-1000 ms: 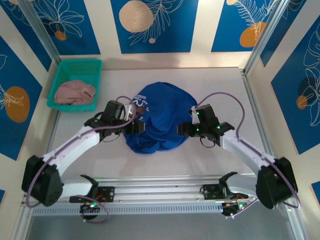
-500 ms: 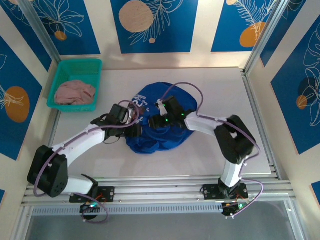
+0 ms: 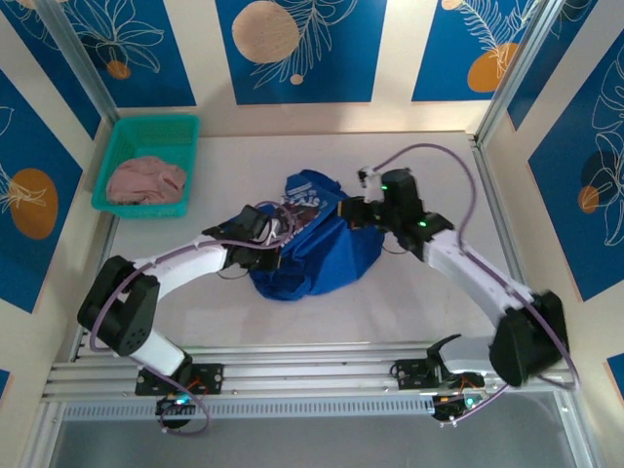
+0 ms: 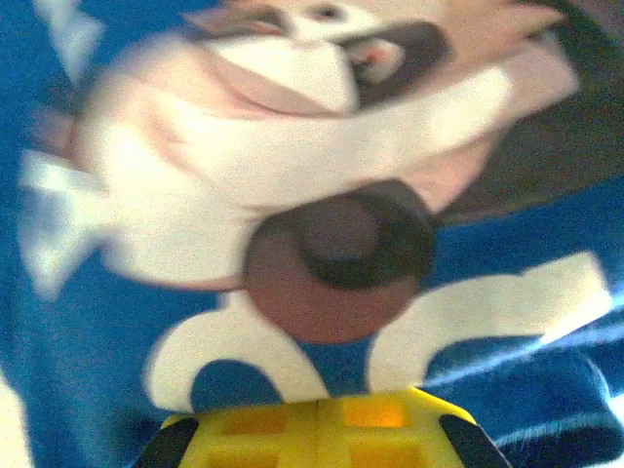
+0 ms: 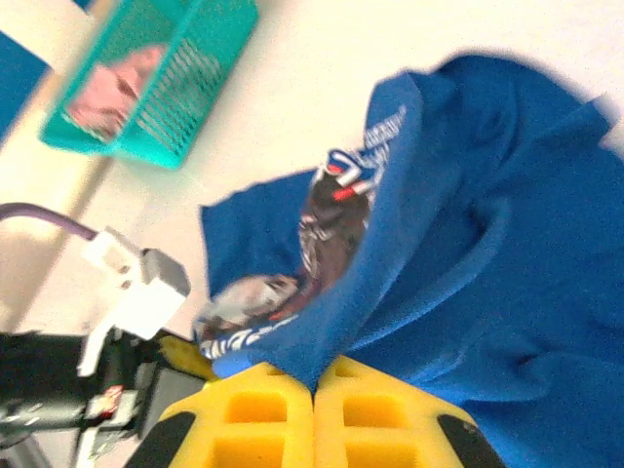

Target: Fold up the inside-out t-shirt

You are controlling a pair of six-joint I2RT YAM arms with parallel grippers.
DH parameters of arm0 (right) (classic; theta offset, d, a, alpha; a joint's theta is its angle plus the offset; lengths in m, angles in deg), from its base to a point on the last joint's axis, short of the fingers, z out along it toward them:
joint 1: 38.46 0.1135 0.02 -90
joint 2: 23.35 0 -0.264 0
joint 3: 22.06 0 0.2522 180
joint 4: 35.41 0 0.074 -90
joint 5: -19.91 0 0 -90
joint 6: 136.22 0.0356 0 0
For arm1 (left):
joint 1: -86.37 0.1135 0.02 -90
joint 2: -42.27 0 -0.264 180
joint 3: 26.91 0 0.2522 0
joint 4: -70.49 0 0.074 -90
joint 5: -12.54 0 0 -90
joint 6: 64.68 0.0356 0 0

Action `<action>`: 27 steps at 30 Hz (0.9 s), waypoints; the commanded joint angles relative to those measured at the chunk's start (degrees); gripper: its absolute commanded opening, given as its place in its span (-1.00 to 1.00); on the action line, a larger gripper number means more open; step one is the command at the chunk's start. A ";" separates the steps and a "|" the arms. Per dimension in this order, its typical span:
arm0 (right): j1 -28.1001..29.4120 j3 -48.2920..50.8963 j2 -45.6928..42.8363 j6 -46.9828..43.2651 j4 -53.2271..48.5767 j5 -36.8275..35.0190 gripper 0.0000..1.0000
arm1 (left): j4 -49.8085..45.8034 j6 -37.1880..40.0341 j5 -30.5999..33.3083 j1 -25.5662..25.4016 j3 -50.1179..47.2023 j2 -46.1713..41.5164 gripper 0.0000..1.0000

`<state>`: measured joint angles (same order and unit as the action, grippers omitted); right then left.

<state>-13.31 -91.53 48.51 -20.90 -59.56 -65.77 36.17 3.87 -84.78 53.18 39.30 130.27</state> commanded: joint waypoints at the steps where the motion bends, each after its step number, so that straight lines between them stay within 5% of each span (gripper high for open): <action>1: -2.13 2.08 -7.17 1.86 -7.92 3.24 -1.00 | -1.30 4.76 2.80 0.19 3.78 -4.93 -1.00; 6: -2.74 2.65 -14.74 -2.23 -17.09 -1.00 -1.00 | 0.06 5.67 1.06 2.25 4.11 -14.99 -1.00; 13: -1.78 7.18 -16.89 -8.51 -20.32 -6.23 -0.90 | 0.80 6.61 -12.20 5.28 4.41 -25.06 -1.00; 22: 10.25 9.38 -15.03 -20.66 -11.43 -19.84 -0.10 | 0.42 8.53 -20.54 5.58 7.96 -26.59 -1.00; 27: 13.33 8.70 -12.65 -27.42 -3.86 -10.87 0.34 | -0.64 9.04 -20.96 5.59 8.81 -26.48 -1.00</action>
<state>-1.64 -82.17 34.83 -41.90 -70.03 -80.37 36.02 11.15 -103.14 58.14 45.94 104.24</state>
